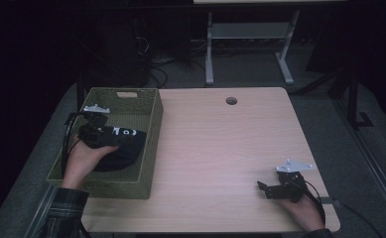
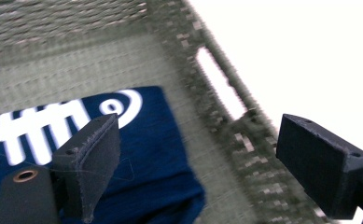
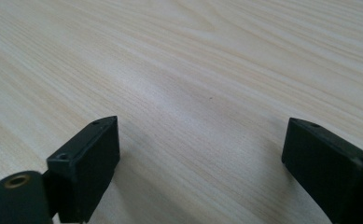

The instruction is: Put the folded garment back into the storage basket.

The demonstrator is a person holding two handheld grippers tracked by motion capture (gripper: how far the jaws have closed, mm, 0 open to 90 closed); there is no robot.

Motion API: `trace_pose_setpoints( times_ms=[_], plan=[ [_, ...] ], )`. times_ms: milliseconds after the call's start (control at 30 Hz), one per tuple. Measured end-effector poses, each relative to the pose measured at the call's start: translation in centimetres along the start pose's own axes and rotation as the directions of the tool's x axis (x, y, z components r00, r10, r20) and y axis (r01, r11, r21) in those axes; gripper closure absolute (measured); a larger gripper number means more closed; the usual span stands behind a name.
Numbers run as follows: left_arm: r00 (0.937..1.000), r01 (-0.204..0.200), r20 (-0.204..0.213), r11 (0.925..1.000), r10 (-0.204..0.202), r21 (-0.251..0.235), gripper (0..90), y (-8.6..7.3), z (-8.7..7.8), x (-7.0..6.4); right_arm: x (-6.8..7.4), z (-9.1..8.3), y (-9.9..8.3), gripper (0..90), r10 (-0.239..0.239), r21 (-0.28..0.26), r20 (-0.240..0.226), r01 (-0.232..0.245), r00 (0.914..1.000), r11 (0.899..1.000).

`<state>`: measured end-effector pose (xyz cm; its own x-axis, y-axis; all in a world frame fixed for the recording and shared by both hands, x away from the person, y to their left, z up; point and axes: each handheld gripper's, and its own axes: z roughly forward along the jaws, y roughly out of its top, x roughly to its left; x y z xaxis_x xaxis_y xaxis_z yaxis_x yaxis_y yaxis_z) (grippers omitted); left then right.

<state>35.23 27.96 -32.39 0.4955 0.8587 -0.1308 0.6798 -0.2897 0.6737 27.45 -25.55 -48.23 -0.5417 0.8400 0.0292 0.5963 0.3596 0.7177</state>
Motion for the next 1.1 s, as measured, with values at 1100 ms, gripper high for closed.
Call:
trace_pose_setpoints(
  times_ms=[1100],
  plan=[
    [0.9645,-0.162,0.197,0.9832,0.176,-0.085,13.9,-1.3,6.1,-12.8,0.0,0.1,0.0,9.0,-0.005,0.002,-0.006,0.005,1.0,1.0]
  ],
)
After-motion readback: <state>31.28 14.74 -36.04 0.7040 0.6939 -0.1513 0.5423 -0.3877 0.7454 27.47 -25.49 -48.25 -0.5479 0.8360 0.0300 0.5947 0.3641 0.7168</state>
